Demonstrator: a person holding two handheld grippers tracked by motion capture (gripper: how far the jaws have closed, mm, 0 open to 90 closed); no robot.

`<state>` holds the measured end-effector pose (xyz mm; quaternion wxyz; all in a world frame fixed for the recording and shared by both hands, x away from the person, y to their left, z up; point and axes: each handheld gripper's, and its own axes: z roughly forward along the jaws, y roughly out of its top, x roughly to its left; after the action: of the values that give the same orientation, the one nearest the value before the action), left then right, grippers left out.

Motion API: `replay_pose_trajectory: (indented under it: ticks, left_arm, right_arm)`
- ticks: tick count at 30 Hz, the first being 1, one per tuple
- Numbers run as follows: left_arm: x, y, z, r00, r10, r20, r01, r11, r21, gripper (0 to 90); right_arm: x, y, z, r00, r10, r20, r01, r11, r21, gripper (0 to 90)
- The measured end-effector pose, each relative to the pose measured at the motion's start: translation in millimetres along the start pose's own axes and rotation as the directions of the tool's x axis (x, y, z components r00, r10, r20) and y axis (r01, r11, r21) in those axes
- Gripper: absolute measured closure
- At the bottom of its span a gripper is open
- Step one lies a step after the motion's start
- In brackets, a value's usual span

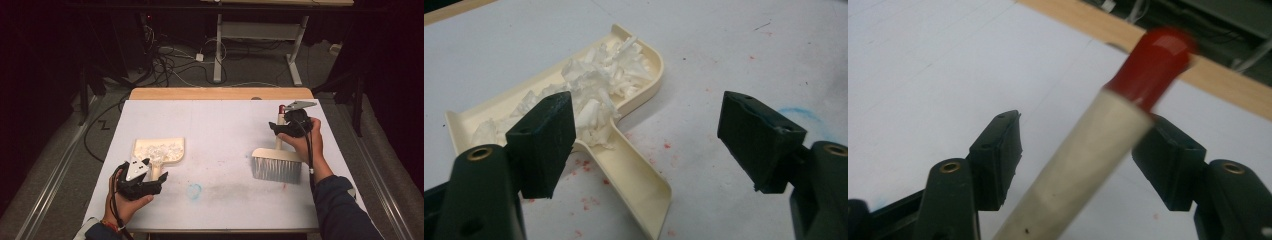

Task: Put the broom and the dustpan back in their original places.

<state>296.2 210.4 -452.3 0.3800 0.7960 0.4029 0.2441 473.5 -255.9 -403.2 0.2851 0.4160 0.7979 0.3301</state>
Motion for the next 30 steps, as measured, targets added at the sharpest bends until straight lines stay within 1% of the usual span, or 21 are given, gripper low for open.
replay_pose_trajectory:
  ticks: [3, 4, 6, 9, 11, 12, 13, 14, 15, 16, 18, 19, 21, 24, 25, 26, 27, 30]
  left_arm:
    - [-1.7, -0.2, 0.0, 0.9999, 0.011, -0.003, -0.011, 0.9999, -0.005, 21.3]
    - [-2.0, -0.4, 0.3, 0.9999, 0.015, -0.001, -0.015, 0.9999, -0.003, 21.2]
    - [-3.0, -1.0, 1.0, 0.9996, 0.028, -0.004, -0.028, 0.9996, 0.004, 20.8]
    - [-5.6, -2.2, 1.5, 0.9980, 0.062, -0.012, -0.062, 0.9980, 0.012, 20.8]
    - [-7.4, -4.5, 1.4, 0.9961, 0.088, -0.005, -0.088, 0.9961, 0.013, 19.2]
    - [-8.0, -5.7, 1.4, 0.9957, 0.093, -0.004, -0.093, 0.9956, 0.013, 18.5]
    - [-8.5, -7.3, 1.1, 0.9949, 0.101, -0.002, -0.101, 0.9948, 0.017, 18.5]
    - [-8.9, -8.7, 0.8, 0.9942, 0.107, -0.006, -0.107, 0.9941, 0.021, 18.5]
    - [-9.1, -9.7, 0.5, 0.9939, 0.109, -0.012, -0.109, 0.9938, 0.022, 18.5]
    - [-8.9, -10.3, 0.1, 0.9941, 0.108, -0.010, -0.108, 0.9940, 0.021, 18.5]
    - [-8.3, -11.1, -0.6, 0.9942, 0.107, -0.013, -0.106, 0.9942, 0.017, 18.5]
    - [-8.3, -11.2, -0.4, 0.9942, 0.107, -0.016, -0.106, 0.9942, 0.016, 18.5]
    - [-8.5, -11.1, 1.3, 0.9940, 0.107, -0.025, -0.106, 0.9941, 0.024, 18.5]
    - [-9.1, -11.7, 4.2, 0.9925, 0.119, -0.026, -0.118, 0.9924, 0.035, 18.5]
    - [-9.7, -11.9, 5.0, 0.9920, 0.122, -0.031, -0.121, 0.9919, 0.037, 18.5]
    - [-9.9, -12.0, 5.4, 0.9917, 0.125, -0.028, -0.124, 0.9915, 0.039, 18.5]
    - [-9.9, -12.2, 5.8, 0.9916, 0.127, -0.025, -0.126, 0.9914, 0.037, 18.5]
    - [-10.0, -11.7, 6.5, 0.9909, 0.133, -0.022, -0.132, 0.9907, 0.035, 18.5]
  right_arm:
    - [-6.4, 0.0, -6.3, 0.9977, 0.056, 0.039, -0.053, 0.996, -0.071, 32.0]
    - [-8.4, -0.1, -9.0, 0.9965, 0.071, 0.042, -0.067, 0.994, -0.092, 32.2]
    - [-11.1, -1.3, -15.0, 0.9958, 0.088, 0.023, -0.085, 0.989, -0.124, 32.2]
    - [-11.9, -3.8, -23.0, 0.9954, 0.094, 0.016, -0.091, 0.983, -0.159, 32.9]
    - [-11.6, -6.8, -29.5, 0.9944, 0.105, 0.013, -0.100, 0.976, -0.192, 33.1]
    - [-11.7, -7.9, -33.0, 0.9935, 0.113, -0.006, -0.112, 0.974, -0.198, 32.3]
    - [-11.4, -8.4, -35.3, 0.9931, 0.116, -0.013, -0.116, 0.973, -0.201, 32.0]
    - [-10.3, -8.8, -38.5, 0.9933, 0.115, -0.008, -0.114, 0.971, -0.210, 32.2]
    - [-8.5, -9.6, -42.8, 0.9949, 0.101, -0.004, -0.099, 0.969, -0.228, 32.6]
    - [-6.5, -10.1, -47.0, 0.9964, 0.085, -0.004, -0.083, 0.967, -0.240, 32.4]
    - [-3.1, -11.8, -56.1, 0.9982, 0.058, -0.012, -0.059, 0.964, -0.260, 31.6]
    - [-1.4, -13.1, -60.5, 0.9985, 0.050, -0.021, -0.054, 0.960, -0.275, 31.6]
    - [1.4, -13.9, -68.2, 0.9986, 0.032, -0.043, -0.043, 0.957, -0.287, 29.9]
    - [5.9, -15.7, -81.3, 0.9989, 0.023, -0.041, -0.035, 0.945, -0.326, 30.5]
    - [7.5, -16.8, -85.5, 0.9994, 0.011, -0.034, -0.021, 0.940, -0.341, 30.4]
    - [9.3, -18.1, -89.4, 0.9996, 0.007, -0.027, -0.016, 0.938, -0.347, 30.3]
    - [9.9, -19.5, -93.1, 0.9995, -0.004, -0.030, -0.006, 0.936, -0.351, 30.1]
    - [11.8, -24.8, -104.2, 0.9995, -0.013, -0.028, 0.002, 0.932, -0.363, 29.3]
